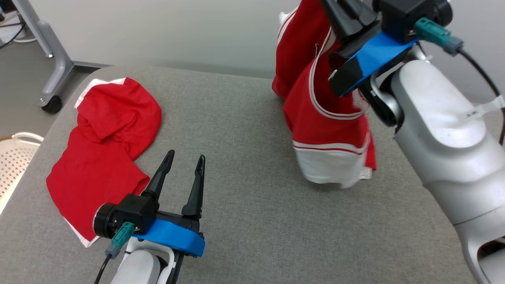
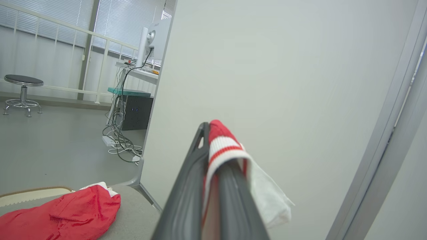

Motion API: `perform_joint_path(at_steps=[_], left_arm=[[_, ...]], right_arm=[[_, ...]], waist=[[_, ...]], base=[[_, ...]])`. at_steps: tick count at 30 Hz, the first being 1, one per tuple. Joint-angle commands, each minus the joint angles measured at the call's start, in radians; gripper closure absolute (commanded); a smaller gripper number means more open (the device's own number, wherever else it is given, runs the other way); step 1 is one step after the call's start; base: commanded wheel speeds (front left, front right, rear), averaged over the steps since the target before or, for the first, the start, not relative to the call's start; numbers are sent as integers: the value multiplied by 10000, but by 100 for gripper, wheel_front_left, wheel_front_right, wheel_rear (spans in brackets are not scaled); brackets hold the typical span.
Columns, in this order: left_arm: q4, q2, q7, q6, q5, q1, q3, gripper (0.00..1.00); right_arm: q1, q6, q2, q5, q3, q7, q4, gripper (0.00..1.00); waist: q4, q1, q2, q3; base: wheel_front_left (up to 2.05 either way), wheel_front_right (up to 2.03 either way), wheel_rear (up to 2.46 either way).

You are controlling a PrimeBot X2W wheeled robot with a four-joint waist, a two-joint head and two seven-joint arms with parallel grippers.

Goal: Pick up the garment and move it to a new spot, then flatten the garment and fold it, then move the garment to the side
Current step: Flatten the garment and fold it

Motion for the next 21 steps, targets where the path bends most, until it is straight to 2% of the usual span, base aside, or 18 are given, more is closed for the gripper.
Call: perform_joint_path(at_steps=[1, 3, 7, 13, 17, 18, 19, 20, 21], left_arm=[[5, 59, -45, 32, -55, 159, 44, 0], [-52, 115, -39, 83, -77, 311, 49, 0], [-115, 176, 14, 100, -126, 475, 44, 0], [-263, 257, 77, 194, -232, 676, 78, 0], [-357, 291, 97, 253, -275, 750, 90, 0], [-371, 297, 107, 246, -291, 752, 70, 0], [-378, 301, 103, 236, -297, 747, 42, 0], [-379, 306, 119, 225, -306, 731, 24, 0], [-374, 304, 127, 225, -308, 710, 4, 0]], right_arm=[[-9, 1, -245, 85, -111, -65, -303, 100], [590, 1, -493, 166, -771, -85, -1080, 100], [1513, 1, -677, 245, -1429, -89, -1306, 100], [3778, 1, -840, 29, -3463, 284, -915, 100], [4988, 1, -651, -378, -5033, 667, -226, 100], [5192, 3, -557, -469, -5342, 705, -45, 70], [5331, 3, -494, -530, -5718, 759, 198, 23], [5476, 3, -432, -601, -6040, 874, 457, 0], [5536, 3, -298, -571, -6351, 921, 675, 0]], waist=[[-248, 2, 1, -280], [-448, 2, 1, -448], [-674, 2, 1, -566], [-1150, 2, 1, -676], [-1392, 2, 1, -711], [-1439, 2, 1, -711], [-1465, 2, 1, -711], [-1482, 2, 1, -713], [-1496, 2, 1, -718]], base=[[0, 0, 0], [0, 0, 0], [0, 0, 0], [0, 0, 0], [0, 0, 0], [0, 0, 0], [0, 0, 0], [0, 0, 0], [0, 0, 0]])
